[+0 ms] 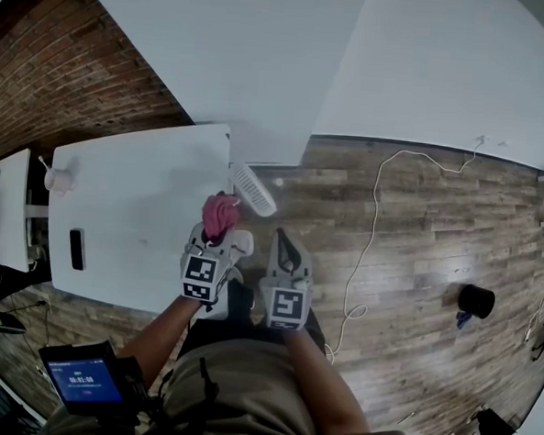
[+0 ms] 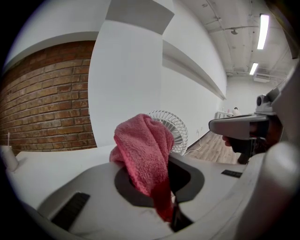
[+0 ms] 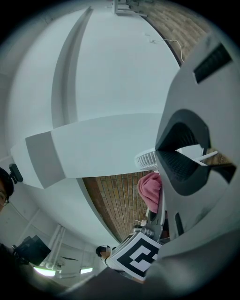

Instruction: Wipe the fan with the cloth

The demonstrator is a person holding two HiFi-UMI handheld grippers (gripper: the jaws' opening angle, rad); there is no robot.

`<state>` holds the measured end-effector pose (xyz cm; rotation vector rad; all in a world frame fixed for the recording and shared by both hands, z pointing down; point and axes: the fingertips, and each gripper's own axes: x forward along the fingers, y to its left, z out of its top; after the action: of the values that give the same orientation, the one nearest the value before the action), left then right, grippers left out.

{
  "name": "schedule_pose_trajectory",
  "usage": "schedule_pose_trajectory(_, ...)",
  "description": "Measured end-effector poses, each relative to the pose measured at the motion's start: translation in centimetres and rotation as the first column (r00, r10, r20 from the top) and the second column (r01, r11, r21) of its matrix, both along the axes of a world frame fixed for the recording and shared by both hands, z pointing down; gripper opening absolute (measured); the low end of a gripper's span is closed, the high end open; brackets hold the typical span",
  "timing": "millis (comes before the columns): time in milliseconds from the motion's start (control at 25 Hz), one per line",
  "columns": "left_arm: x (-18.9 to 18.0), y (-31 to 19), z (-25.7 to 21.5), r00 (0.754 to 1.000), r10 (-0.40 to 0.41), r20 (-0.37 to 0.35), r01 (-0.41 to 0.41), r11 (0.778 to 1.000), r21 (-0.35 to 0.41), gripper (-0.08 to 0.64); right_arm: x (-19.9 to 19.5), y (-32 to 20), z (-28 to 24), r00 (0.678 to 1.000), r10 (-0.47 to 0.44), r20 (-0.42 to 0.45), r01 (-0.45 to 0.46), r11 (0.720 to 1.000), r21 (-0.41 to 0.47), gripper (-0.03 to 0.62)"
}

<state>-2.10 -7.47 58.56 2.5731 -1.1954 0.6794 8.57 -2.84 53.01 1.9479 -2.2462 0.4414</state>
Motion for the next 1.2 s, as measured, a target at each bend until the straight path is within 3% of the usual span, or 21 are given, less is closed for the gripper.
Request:
schedule_pose_trajectory(720,0.0,2.1,0.2,1.000,0.011,0.006,-0.011,1.000,-0.025,0.052,0.0,0.4,0.3,1.000,-0.003,-0.002,0.003,1.000,-0.010,0.000)
schedule_pose_trajectory(880,0.2,2.6,0.3,0.997,0.062,0.053,-0.062,0.998,0.007,0.052,0.1,0.4,0.3,1.000,0.002,0.006,-0.002,1.000,-0.014,0.000)
schedule_pose_trajectory(1200,0.0,3.4,0.5,0.999,0.043,0.014,-0.042,0.999,-0.011,0.052,0.1,0.5,0.4,1.000,-0.002,0.002,0.002,1.000,-0.006,0.000)
